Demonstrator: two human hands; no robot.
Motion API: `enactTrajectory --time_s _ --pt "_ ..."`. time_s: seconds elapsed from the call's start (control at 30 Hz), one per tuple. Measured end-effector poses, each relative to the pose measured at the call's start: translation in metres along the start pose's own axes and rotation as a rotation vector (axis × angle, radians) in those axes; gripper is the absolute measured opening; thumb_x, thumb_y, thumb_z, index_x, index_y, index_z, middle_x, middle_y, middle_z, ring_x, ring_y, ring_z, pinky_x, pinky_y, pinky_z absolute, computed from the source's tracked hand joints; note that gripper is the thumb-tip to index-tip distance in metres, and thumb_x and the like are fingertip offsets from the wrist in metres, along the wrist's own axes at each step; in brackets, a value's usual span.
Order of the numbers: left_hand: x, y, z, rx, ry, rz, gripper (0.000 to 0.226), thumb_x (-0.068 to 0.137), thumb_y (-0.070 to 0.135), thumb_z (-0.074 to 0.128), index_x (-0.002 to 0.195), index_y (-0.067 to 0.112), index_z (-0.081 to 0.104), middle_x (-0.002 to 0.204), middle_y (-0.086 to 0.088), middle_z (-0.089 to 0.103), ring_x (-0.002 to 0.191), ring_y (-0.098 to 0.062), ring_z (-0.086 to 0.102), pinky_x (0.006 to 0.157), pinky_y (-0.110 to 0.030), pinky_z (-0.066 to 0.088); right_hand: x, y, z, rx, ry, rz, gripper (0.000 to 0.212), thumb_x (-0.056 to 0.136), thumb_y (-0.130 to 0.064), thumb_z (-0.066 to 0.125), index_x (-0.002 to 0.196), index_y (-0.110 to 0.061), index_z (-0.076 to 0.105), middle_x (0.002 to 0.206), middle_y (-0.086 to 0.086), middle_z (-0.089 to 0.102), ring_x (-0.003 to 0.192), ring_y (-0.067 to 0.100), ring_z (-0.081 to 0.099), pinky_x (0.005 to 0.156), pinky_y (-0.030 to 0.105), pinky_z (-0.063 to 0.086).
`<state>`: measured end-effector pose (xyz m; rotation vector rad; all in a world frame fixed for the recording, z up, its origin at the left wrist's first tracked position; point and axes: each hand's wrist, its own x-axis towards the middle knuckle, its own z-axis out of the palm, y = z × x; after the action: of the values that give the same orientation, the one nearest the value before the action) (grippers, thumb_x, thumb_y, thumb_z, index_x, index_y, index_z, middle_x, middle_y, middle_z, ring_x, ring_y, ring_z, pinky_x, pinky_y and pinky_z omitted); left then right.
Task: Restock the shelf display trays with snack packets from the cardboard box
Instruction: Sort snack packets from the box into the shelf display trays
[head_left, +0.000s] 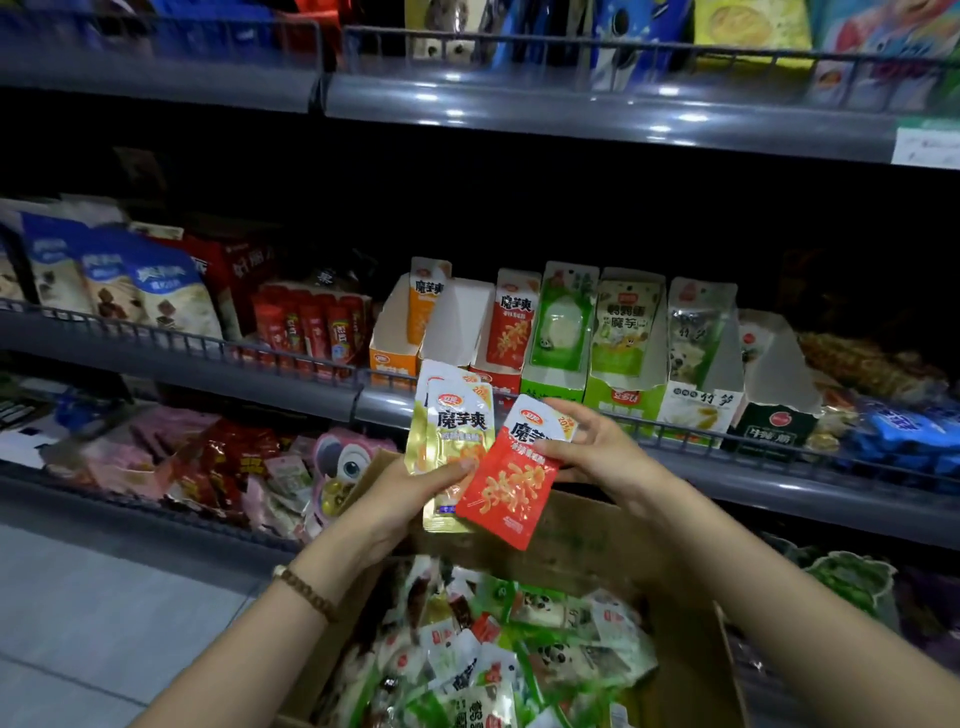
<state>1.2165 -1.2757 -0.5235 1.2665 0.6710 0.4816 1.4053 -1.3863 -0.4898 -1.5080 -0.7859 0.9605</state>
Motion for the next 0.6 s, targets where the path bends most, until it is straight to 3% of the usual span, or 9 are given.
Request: enactTrajectory --time_s 0.07,0.2,0.33,0.4,0.47,0.53,0.6 --pt "0.012 0.015 -0.013 0.038 0.025 0.030 0.013 0.085 0.015 0.066 0.098 0.015 0.067 0.097 -0.007 0.074 0.086 -0.019 0.070 0.087 -0.034 0.052 0.015 -0.018 -0.008 0.039 0.014 -0.020 0.053 0.085 0.003 0.061 0.132 -0.018 0.047 0.098 0.011 0.070 0.079 0.016 0.069 0.064 0.028 0.059" --pt "0.040 0.047 -0.033 0.092 0.045 0.057 0.015 0.089 0.017 0.062 0.103 0.015 0.065 0.095 -0.004 0.073 0.073 -0.011 0.071 0.063 -0.020 0.055 0.053 -0.061 -0.022 -0.038 0.166 -0.164 0.051 0.088 0.005 0.055 0.133 -0.018 0.044 0.097 0.010 0.066 0.072 0.015 0.066 0.053 0.021 0.056" --pt "0.073 0.077 -0.048 0.101 0.080 0.092 0.020 0.090 0.025 0.060 0.107 0.014 0.064 0.089 -0.002 0.075 0.078 -0.015 0.071 0.071 -0.029 0.057 0.114 -0.092 -0.033 -0.207 0.362 -0.403 0.048 0.088 0.004 0.057 0.133 -0.009 0.043 0.112 0.010 0.059 0.093 0.021 0.061 0.057 0.014 0.055" --pt "0.088 0.090 -0.053 0.102 0.073 0.124 0.022 0.092 0.028 0.057 0.109 0.015 0.064 0.091 -0.002 0.075 0.079 -0.015 0.071 0.066 -0.026 0.056 0.153 -0.107 -0.036 -0.271 0.467 -0.440 0.047 0.086 0.004 0.061 0.130 0.002 0.045 0.118 0.014 0.057 0.102 0.026 0.058 0.060 0.014 0.051" --pt "0.101 0.101 -0.056 0.112 0.065 0.151 0.022 0.094 0.030 0.055 0.108 0.016 0.064 0.087 0.001 0.075 0.076 -0.012 0.071 0.060 -0.021 0.054 0.189 -0.117 -0.039 -0.417 0.574 -0.419 0.041 0.084 -0.003 0.065 0.121 0.008 0.052 0.117 0.018 0.060 0.107 0.028 0.058 0.070 0.024 0.048" --pt "0.111 0.108 -0.056 0.098 0.049 0.149 0.021 0.093 0.032 0.054 0.105 0.017 0.063 0.079 0.002 0.075 0.068 -0.013 0.071 0.055 -0.024 0.056 0.215 -0.118 -0.043 -0.556 0.587 -0.403 0.034 0.083 -0.009 0.067 0.113 0.006 0.061 0.113 0.020 0.065 0.107 0.031 0.060 0.090 0.038 0.048" --pt "0.119 0.111 -0.056 0.112 0.035 0.138 0.021 0.092 0.036 0.055 0.102 0.019 0.063 0.077 0.003 0.074 0.066 -0.013 0.070 0.050 -0.025 0.055 0.228 -0.116 -0.042 -0.606 0.549 -0.434 0.033 0.083 -0.009 0.066 0.114 0.001 0.063 0.112 0.010 0.065 0.107 0.024 0.060 0.094 0.030 0.046"
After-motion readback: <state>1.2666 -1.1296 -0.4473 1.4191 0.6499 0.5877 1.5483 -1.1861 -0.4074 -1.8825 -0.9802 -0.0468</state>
